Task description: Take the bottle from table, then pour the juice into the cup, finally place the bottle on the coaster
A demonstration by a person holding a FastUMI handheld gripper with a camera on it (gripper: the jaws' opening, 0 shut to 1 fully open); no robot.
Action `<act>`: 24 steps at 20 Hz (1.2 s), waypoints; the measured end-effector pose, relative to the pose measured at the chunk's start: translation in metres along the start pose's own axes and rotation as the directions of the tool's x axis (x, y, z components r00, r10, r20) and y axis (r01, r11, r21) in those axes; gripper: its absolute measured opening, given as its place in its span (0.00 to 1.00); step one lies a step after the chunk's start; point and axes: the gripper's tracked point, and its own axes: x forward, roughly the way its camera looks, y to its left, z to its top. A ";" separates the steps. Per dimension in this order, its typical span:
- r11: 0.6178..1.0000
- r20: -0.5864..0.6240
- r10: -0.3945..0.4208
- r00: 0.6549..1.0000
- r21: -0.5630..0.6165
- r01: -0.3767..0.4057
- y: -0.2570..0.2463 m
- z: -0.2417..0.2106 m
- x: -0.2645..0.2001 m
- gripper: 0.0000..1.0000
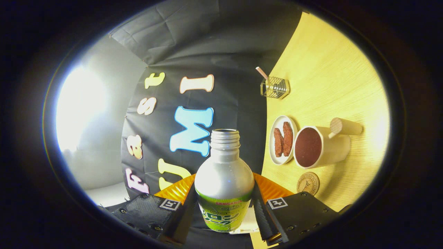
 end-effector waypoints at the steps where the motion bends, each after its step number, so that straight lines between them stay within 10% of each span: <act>1: 1.000 -0.006 -0.001 1.000 -0.030 0.001 0.001 -0.004 0.000 0.76; 11: 0.874 -0.072 -0.059 0.996 -0.486 0.017 0.004 -0.044 0.021 0.76; 24: 0.426 -0.067 -0.094 0.993 -0.904 -0.021 0.023 -0.071 0.054 0.77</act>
